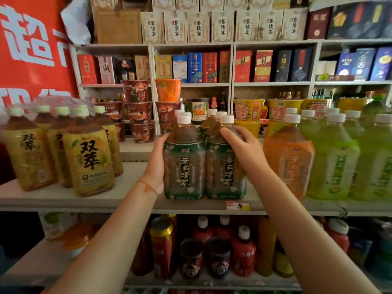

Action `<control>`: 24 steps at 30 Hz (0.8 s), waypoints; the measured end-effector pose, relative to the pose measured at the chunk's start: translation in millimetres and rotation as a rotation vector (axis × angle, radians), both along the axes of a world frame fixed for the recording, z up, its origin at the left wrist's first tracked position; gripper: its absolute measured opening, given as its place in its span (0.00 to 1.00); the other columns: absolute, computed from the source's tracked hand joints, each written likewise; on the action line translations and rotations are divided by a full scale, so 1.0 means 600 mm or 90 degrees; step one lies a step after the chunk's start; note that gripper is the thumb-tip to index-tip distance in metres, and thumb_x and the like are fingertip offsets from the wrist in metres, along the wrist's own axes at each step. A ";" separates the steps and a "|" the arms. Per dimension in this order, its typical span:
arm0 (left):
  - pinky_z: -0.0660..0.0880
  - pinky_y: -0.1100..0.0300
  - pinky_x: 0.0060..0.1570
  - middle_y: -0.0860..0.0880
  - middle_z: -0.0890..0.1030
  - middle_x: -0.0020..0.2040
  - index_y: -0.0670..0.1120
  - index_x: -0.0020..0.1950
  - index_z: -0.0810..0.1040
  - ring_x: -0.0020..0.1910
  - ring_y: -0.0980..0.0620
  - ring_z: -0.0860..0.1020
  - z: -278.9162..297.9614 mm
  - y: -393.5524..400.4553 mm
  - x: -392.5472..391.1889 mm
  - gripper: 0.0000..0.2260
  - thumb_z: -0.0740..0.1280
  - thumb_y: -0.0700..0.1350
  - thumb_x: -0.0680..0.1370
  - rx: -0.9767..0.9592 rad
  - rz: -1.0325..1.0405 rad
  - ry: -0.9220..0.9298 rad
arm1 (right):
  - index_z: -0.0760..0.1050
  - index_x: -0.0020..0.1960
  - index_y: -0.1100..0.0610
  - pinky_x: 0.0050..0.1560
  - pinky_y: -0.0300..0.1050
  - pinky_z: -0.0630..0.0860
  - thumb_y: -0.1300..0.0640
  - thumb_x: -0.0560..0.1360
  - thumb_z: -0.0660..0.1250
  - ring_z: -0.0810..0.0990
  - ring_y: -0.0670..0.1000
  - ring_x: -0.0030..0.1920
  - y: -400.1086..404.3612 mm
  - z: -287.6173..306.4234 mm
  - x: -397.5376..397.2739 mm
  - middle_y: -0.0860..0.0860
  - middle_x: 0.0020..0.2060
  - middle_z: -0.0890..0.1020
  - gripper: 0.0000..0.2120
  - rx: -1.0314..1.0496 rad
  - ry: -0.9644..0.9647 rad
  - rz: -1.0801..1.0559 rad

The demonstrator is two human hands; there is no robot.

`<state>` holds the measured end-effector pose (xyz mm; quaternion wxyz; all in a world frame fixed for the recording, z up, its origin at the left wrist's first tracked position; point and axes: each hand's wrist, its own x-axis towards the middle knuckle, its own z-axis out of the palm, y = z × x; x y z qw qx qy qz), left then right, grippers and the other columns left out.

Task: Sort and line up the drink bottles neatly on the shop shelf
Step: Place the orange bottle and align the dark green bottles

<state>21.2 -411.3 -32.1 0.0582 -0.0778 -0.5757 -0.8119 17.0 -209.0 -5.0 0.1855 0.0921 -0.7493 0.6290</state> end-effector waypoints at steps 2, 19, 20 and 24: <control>0.80 0.55 0.44 0.45 0.86 0.46 0.50 0.52 0.84 0.44 0.48 0.85 -0.001 0.001 0.000 0.25 0.54 0.64 0.82 -0.003 -0.023 0.005 | 0.72 0.67 0.47 0.56 0.49 0.79 0.38 0.74 0.69 0.79 0.49 0.56 0.000 0.003 0.002 0.47 0.57 0.79 0.25 -0.003 0.003 -0.008; 0.80 0.54 0.46 0.47 0.85 0.43 0.48 0.49 0.83 0.42 0.49 0.85 -0.010 0.025 -0.014 0.23 0.54 0.61 0.83 -0.037 -0.021 0.014 | 0.67 0.70 0.52 0.44 0.44 0.79 0.42 0.78 0.63 0.79 0.46 0.46 0.014 0.045 0.010 0.46 0.49 0.79 0.24 0.197 0.060 -0.091; 0.80 0.53 0.48 0.47 0.85 0.44 0.48 0.50 0.83 0.44 0.48 0.85 -0.008 0.018 -0.020 0.21 0.56 0.60 0.82 -0.037 0.028 0.018 | 0.66 0.71 0.52 0.45 0.45 0.79 0.41 0.79 0.61 0.79 0.45 0.46 0.011 0.060 0.010 0.45 0.48 0.78 0.25 0.210 0.070 -0.094; 0.76 0.50 0.56 0.48 0.82 0.55 0.49 0.58 0.80 0.56 0.49 0.80 0.018 -0.007 -0.057 0.16 0.62 0.57 0.79 -0.055 0.208 0.031 | 0.73 0.65 0.54 0.57 0.51 0.74 0.37 0.80 0.53 0.77 0.50 0.54 0.003 0.134 -0.035 0.50 0.55 0.79 0.25 0.081 -0.017 -0.056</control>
